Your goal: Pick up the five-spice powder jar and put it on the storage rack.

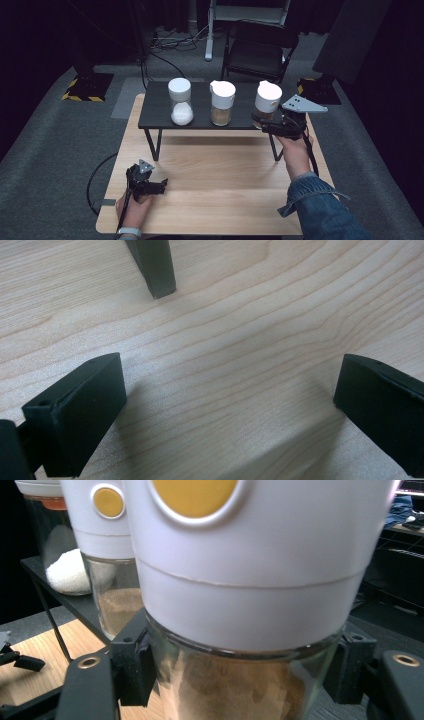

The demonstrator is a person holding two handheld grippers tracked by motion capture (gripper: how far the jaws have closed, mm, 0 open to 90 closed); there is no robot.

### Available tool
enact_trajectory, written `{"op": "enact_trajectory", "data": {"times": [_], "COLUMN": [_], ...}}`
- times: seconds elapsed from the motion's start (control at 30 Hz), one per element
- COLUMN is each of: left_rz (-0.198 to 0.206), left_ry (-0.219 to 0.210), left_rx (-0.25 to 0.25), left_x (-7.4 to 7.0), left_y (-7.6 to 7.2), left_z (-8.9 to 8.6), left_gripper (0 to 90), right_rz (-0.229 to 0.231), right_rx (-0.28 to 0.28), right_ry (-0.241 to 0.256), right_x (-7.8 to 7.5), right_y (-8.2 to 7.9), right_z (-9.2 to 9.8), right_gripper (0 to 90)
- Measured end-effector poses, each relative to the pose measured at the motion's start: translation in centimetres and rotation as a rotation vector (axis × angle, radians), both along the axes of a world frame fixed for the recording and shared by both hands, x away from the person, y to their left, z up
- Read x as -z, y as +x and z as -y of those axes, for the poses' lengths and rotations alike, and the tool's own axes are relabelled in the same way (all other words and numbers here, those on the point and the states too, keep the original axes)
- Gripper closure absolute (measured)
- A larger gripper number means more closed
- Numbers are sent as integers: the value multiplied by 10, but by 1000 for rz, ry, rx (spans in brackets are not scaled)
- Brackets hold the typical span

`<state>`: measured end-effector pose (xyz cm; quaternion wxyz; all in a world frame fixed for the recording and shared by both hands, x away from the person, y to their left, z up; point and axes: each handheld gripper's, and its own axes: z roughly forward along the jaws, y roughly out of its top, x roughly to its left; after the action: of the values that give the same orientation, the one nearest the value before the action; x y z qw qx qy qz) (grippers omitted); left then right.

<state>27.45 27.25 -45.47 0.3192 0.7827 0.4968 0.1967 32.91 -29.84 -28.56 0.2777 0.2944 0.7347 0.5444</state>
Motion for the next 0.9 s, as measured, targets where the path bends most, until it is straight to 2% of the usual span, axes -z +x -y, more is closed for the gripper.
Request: {"op": "enact_trajectory", "data": {"times": [0.33,0.5,0.9], "left_rz": [0,0,0], "left_ry": [0,0,0], "left_rx": [-7,-11,-12], "left_x": [0,0,0], "left_y": [-1,-1,-1], "left_z": [1,1,1], "left_gripper": [1,1,1], "right_rz": [14,16,2], "right_rx": [-6,-7,6], "right_ry": [28,21,33], "right_x": [11,15,25], "right_y": [17,24,33], "right_z": [-5,-8,-4], "right_gripper": [302,302,301]}}
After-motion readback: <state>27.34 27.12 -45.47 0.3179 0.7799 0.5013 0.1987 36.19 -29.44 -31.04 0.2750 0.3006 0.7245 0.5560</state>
